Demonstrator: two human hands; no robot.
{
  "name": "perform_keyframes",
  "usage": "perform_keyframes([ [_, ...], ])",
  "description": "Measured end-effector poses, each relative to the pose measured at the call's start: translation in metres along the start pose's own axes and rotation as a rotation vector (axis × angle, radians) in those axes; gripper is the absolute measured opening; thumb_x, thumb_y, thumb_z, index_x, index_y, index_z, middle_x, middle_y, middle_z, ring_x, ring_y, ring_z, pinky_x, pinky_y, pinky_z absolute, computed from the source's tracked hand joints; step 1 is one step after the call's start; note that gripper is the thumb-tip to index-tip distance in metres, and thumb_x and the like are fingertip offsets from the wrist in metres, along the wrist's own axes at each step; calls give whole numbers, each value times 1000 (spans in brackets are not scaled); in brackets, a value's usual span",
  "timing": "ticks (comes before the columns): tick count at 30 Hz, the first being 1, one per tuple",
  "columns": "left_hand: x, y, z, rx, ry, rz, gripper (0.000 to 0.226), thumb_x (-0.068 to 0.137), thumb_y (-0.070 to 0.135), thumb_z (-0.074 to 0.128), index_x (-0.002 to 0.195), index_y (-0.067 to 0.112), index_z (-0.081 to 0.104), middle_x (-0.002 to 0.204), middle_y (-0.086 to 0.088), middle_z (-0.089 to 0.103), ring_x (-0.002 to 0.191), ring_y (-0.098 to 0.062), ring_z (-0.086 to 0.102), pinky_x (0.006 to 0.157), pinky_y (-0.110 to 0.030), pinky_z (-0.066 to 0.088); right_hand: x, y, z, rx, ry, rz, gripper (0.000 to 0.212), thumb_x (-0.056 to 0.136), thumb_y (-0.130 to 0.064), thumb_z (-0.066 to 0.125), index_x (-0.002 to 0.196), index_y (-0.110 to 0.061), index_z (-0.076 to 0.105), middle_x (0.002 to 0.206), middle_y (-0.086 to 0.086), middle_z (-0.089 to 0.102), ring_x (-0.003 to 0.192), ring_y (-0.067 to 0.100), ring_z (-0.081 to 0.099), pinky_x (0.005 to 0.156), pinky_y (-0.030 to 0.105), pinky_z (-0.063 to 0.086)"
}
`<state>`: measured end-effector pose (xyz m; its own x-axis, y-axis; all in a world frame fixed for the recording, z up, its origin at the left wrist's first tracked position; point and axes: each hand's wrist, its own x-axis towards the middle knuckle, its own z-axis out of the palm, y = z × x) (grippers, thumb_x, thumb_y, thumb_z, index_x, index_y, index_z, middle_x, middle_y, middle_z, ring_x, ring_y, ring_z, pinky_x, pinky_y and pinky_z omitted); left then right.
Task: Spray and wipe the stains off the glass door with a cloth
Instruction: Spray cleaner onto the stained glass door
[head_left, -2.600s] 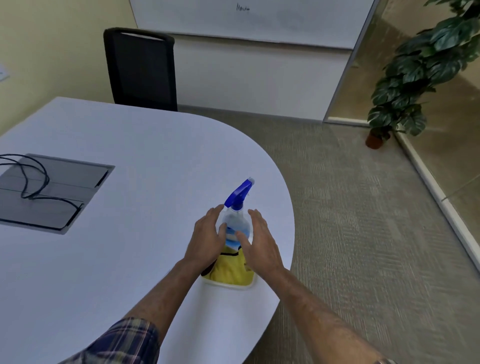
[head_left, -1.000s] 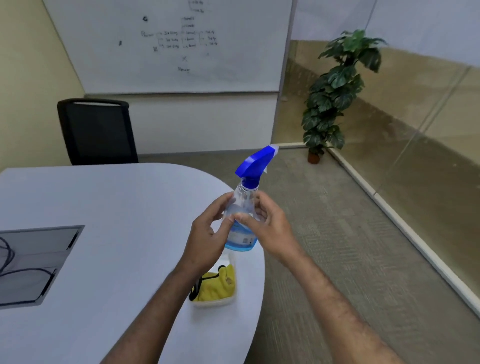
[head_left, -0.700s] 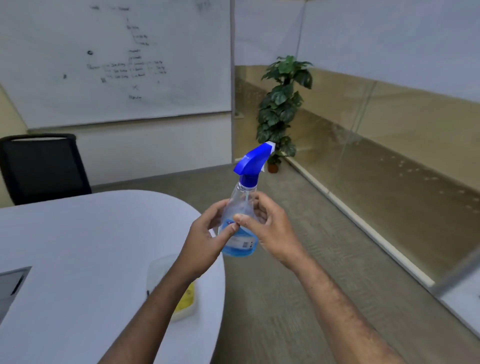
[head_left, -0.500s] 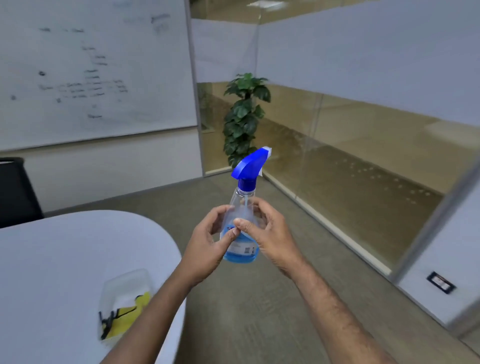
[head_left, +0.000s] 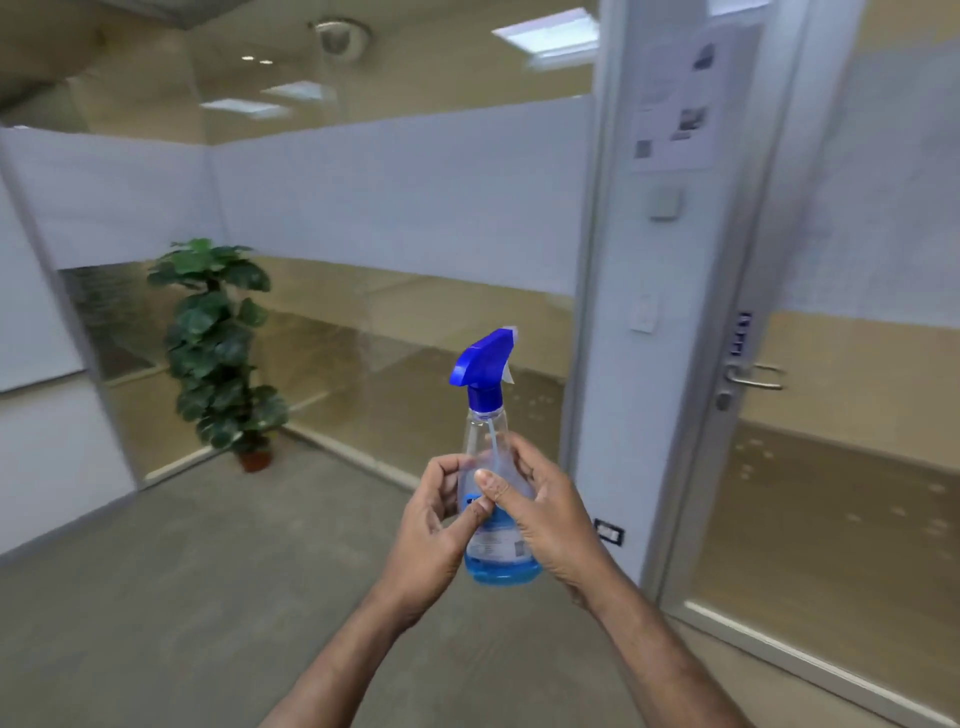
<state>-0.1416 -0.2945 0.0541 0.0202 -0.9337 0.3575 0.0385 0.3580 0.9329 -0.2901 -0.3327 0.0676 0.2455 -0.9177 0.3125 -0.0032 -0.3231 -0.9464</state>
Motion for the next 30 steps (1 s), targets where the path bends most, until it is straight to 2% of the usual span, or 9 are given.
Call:
perform_keyframes([
  [3, 45, -15, 60, -43, -123, 20, 32, 94, 18, 71, 121, 34, 65, 122, -2, 77, 115, -15, 73, 87, -21, 59, 12, 7, -66, -15, 123, 1, 43, 95, -29, 73, 137, -32, 62, 135, -11, 71, 129, 11, 65, 113, 48, 51],
  [7, 102, -37, 133, -110, -259, 40, 37, 91, 26, 74, 127, 31, 65, 126, -1, 75, 118, -16, 72, 91, -21, 58, 29, 11, -144, -62, 253, 2, 45, 97, -24, 71, 115, -64, 65, 123, -31, 71, 119, -7, 65, 101, 24, 56],
  [10, 143, -49, 185, -135, -373, 41, 39, 91, 30, 74, 128, 32, 64, 128, 1, 75, 120, -16, 72, 90, -21, 59, 41, 14, -200, -75, 374, 44, 42, 97, -25, 72, 123, -56, 59, 139, -12, 67, 129, 10, 65, 112, 47, 52],
  [12, 167, -56, 221, -146, -430, 48, 39, 92, 28, 73, 129, 32, 62, 128, 2, 75, 121, -17, 71, 91, -23, 59, 47, 13, -235, -81, 439, 32, 44, 99, -23, 71, 133, -45, 56, 143, -5, 65, 131, 15, 64, 114, 52, 50],
  [14, 186, -59, 258, -156, -481, 62, 40, 92, 30, 72, 130, 32, 61, 129, 3, 74, 122, -16, 71, 93, -24, 59, 51, 13, -268, -95, 508, 2, 47, 100, -24, 69, 145, -30, 55, 146, -3, 64, 134, 17, 62, 115, 52, 48],
  [16, 200, -61, 296, -183, -501, 68, 40, 90, 34, 73, 129, 34, 62, 128, 4, 74, 120, -14, 72, 92, -23, 59, 53, 12, -302, -121, 558, -23, 50, 101, -26, 67, 149, -28, 53, 144, -5, 66, 134, 17, 62, 116, 51, 47],
  [22, 228, -74, 414, -243, -521, 51, 33, 98, 10, 70, 125, 26, 62, 122, 5, 77, 114, -13, 75, 87, -19, 59, 53, 18, -409, -193, 670, -47, 39, 99, -33, 70, 125, -60, 58, 133, -32, 66, 129, -1, 62, 114, 41, 51],
  [26, 242, -78, 495, -259, -482, 45, 37, 97, 0, 68, 125, 23, 62, 120, 5, 78, 113, -11, 75, 92, -25, 60, 53, 28, -487, -244, 732, -91, 48, 98, -34, 71, 144, -34, 56, 137, -15, 68, 128, 3, 63, 113, 44, 51],
  [30, 258, -79, 565, -246, -441, 41, 34, 99, 2, 65, 127, 21, 60, 124, 2, 77, 118, -13, 73, 106, -38, 55, 60, 28, -557, -307, 760, -111, 62, 96, -45, 71, 150, -39, 41, 124, -11, 71, 113, 6, 71, 102, 40, 58],
])
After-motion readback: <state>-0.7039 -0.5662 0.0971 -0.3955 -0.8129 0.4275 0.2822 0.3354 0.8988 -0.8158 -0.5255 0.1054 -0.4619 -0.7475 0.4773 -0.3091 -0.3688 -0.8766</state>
